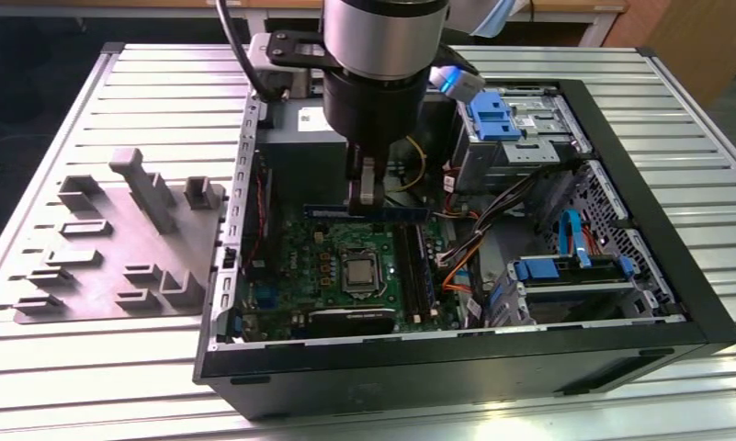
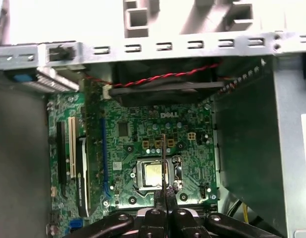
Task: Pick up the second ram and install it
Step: 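Insert the second ram into the second slot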
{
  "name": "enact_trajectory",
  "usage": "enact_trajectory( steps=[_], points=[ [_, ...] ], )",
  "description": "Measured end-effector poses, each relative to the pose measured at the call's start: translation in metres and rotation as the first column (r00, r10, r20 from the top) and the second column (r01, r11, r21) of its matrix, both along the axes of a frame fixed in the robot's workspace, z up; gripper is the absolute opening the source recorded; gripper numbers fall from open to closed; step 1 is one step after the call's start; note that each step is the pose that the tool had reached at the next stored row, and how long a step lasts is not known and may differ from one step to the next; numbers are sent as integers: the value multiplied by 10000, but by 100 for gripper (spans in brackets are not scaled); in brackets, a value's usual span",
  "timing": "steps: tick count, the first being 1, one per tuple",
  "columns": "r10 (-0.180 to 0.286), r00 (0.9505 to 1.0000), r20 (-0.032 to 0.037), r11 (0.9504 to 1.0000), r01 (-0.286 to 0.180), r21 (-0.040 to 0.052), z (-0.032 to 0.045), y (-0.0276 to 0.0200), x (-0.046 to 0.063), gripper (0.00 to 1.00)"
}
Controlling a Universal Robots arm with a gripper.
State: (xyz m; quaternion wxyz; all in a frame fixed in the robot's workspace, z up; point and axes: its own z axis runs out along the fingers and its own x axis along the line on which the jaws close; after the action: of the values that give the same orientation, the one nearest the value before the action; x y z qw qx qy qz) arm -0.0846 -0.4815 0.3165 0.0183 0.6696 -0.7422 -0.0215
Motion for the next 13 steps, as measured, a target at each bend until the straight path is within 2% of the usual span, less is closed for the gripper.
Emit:
enact_trajectory(
  steps=[3,6,10,13],
  points=[
    [-544,9985,0,9985,544,1,-7,0,0,12],
    [-1082,9941,0,9941,1082,0,-14,0,0,12],
    [-1810,9835,0,9835,1810,0,-24,0,0,12],
    [-2337,9723,0,9723,2337,0,-31,0,0,12]
  ],
)
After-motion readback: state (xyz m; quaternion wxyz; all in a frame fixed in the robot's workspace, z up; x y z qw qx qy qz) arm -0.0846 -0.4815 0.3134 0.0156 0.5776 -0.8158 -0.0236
